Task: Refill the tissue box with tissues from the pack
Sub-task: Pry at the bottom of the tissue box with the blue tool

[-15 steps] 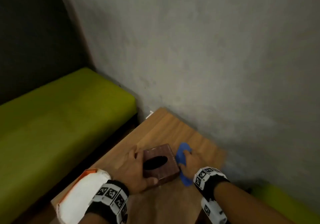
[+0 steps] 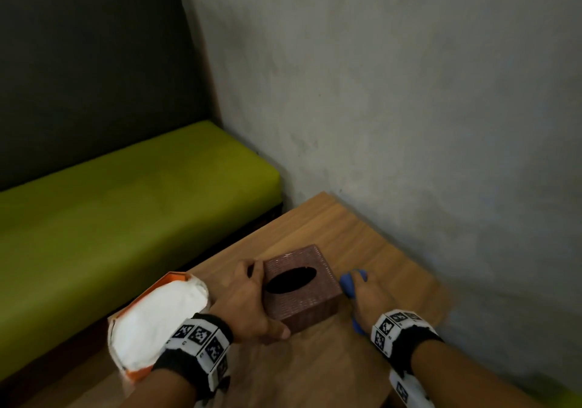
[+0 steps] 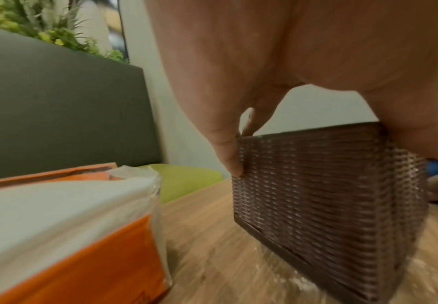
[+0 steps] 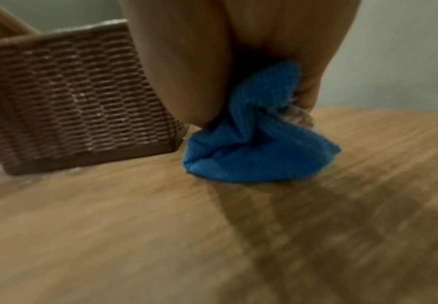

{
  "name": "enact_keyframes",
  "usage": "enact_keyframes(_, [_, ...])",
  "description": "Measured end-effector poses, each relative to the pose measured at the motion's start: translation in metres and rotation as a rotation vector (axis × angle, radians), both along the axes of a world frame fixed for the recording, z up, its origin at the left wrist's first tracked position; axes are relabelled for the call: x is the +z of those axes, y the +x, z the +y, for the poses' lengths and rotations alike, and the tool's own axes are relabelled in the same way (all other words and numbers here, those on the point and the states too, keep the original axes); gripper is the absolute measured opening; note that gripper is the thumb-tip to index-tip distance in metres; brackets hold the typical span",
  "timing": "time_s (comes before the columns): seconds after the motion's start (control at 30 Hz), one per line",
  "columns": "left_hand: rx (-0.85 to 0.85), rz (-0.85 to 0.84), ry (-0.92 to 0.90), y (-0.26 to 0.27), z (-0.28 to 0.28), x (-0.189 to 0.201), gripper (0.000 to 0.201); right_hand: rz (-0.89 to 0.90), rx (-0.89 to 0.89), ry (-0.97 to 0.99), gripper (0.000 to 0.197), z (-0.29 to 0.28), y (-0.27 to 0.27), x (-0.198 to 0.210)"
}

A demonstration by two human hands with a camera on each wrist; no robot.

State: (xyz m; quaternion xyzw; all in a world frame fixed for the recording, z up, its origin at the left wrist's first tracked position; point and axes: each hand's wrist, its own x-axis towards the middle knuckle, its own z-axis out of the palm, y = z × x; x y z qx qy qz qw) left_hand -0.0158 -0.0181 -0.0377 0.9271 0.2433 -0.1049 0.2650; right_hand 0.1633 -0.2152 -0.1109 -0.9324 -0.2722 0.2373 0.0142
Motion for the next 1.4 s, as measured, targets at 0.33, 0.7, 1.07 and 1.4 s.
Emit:
enact_keyframes(0.33, [0.077, -0.061, -0.009, -0.012, -0.003, 0.002, 0.136, -0.232, 0.024, 0.703, 0.047, 0.045, -0.025, 0.075])
enact_keyframes(0.7, [0.147, -0.16, -0.073, -0.028, 0.004, -0.026, 0.137, -0.31, 0.396, 0.434, 0.027, 0.081, -0.04, 0.057])
enact_keyframes(1.07, [0.069, -0.082, -0.015, -0.017, 0.012, -0.013, 0.122, -0.299, 0.358, 0.535, 0.02, 0.115, -0.055, 0.057])
enact_keyframes(1.4, [0.097, -0.128, -0.049, -0.019, 0.01, -0.02, 0.124, -0.333, 0.252, 0.549, 0.037, 0.118, -0.059, 0.049])
